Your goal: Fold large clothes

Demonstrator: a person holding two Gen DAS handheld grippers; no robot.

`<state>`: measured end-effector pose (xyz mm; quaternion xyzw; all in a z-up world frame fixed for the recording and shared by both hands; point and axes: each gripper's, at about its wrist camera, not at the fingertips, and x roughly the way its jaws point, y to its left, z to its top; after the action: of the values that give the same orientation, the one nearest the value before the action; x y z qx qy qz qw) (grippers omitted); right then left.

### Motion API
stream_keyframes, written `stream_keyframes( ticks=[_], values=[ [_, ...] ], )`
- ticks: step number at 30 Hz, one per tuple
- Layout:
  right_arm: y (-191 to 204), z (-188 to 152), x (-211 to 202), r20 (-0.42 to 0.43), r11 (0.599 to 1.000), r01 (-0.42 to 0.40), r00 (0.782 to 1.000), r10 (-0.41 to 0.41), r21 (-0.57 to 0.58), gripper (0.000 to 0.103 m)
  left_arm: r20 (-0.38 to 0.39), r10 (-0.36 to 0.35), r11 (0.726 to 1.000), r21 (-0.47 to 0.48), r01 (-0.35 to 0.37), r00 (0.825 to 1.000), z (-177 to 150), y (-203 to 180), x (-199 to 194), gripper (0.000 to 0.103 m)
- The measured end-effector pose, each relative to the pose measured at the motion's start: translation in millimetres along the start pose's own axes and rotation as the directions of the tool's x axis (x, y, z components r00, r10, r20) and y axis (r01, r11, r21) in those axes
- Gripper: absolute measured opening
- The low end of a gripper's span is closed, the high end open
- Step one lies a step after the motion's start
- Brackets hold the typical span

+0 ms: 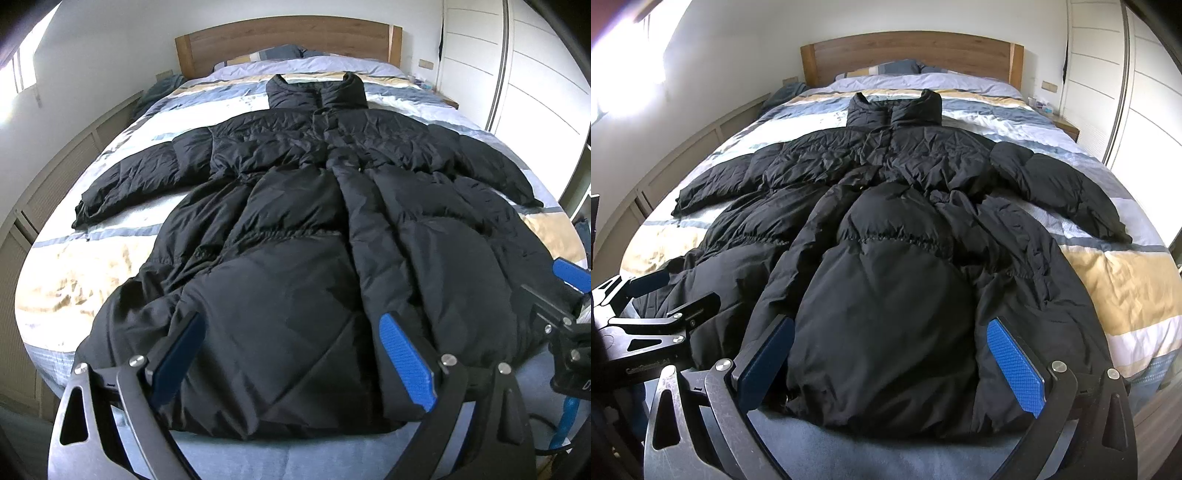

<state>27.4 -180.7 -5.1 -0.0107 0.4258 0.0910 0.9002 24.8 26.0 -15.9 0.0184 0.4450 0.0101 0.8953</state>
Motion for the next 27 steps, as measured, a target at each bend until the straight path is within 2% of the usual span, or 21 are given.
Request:
stream_keyframes(
  ticks=[22,27],
  values=[
    [-0.1,-0.1,-3.3,-0.007,1.000,0.018,1.000,-0.018,-0.006,0.102,0.018,-0.021,1.000,0.004,0.021,1.000,-2.6,9.5,-2.6,0.096],
    [-3.9,1.0,-5.3,0.001,1.000,0.018,1.000,-0.018,-0.007,0.102,0.023,-0.022,1.000,0.009,0.022,0.999,5.5,4.7,-4.7,0.096]
  ],
)
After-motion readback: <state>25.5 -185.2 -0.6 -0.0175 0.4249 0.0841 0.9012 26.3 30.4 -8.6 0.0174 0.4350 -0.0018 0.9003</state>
